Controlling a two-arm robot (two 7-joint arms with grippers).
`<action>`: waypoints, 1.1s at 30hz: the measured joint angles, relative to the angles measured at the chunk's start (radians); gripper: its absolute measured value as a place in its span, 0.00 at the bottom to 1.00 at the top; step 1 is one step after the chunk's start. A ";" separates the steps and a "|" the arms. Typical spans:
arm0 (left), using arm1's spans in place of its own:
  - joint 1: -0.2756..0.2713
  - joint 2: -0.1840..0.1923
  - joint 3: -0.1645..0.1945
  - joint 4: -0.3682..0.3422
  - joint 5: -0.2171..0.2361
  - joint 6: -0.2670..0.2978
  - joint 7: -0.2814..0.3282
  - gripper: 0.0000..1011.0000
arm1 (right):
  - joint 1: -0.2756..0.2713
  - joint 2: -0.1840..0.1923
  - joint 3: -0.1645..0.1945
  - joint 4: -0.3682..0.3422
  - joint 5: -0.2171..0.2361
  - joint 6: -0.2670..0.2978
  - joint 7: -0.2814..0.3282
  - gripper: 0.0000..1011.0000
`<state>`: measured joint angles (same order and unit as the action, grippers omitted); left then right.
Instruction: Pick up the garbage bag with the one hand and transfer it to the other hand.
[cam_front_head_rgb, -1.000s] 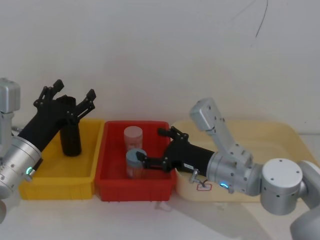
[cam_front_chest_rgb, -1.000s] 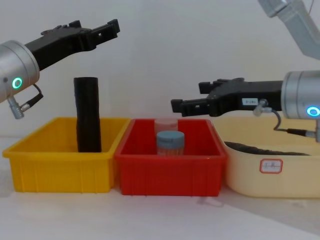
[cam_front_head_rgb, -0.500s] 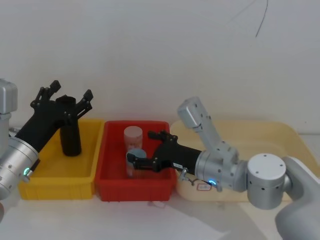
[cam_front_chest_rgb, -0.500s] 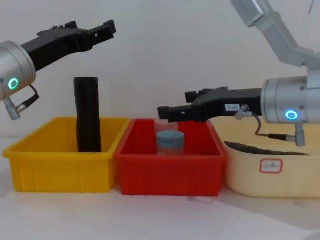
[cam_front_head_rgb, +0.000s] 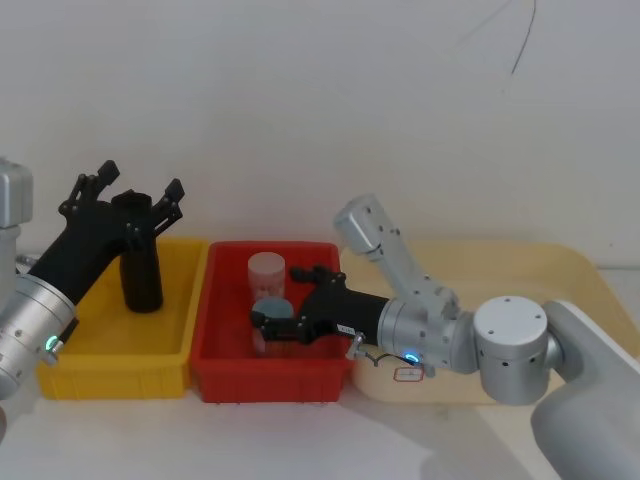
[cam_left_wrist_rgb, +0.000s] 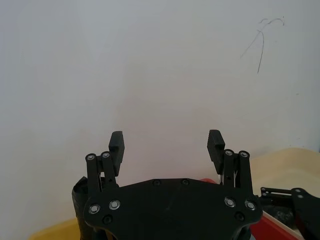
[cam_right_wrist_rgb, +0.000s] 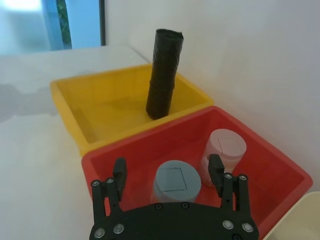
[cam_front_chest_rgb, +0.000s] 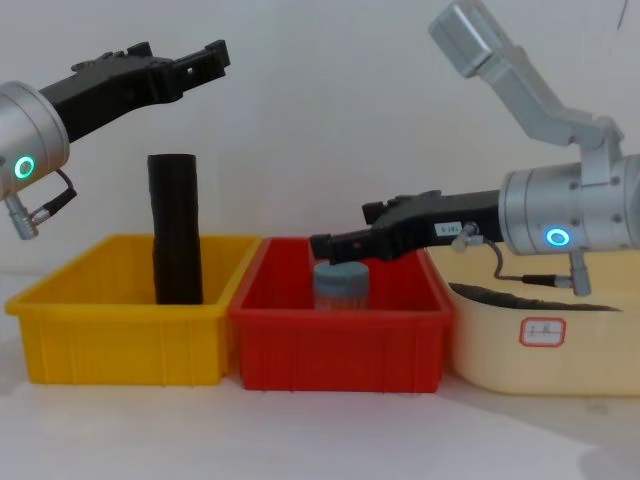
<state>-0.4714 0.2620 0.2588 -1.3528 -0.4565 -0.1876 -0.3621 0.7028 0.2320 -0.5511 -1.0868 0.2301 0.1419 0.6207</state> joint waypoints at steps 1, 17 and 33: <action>0.000 0.000 0.000 0.000 0.000 0.000 0.000 0.99 | 0.003 -0.001 -0.003 0.005 -0.003 0.000 -0.001 0.99; 0.001 0.001 -0.001 -0.001 0.000 0.000 0.001 0.99 | 0.065 -0.024 -0.049 0.110 -0.058 -0.014 -0.021 0.99; 0.001 0.000 -0.001 -0.001 0.000 0.000 0.001 0.99 | 0.099 -0.042 -0.066 0.167 -0.088 -0.008 -0.011 0.99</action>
<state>-0.4705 0.2625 0.2581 -1.3533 -0.4566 -0.1877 -0.3613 0.8018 0.1902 -0.6169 -0.9203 0.1423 0.1343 0.6099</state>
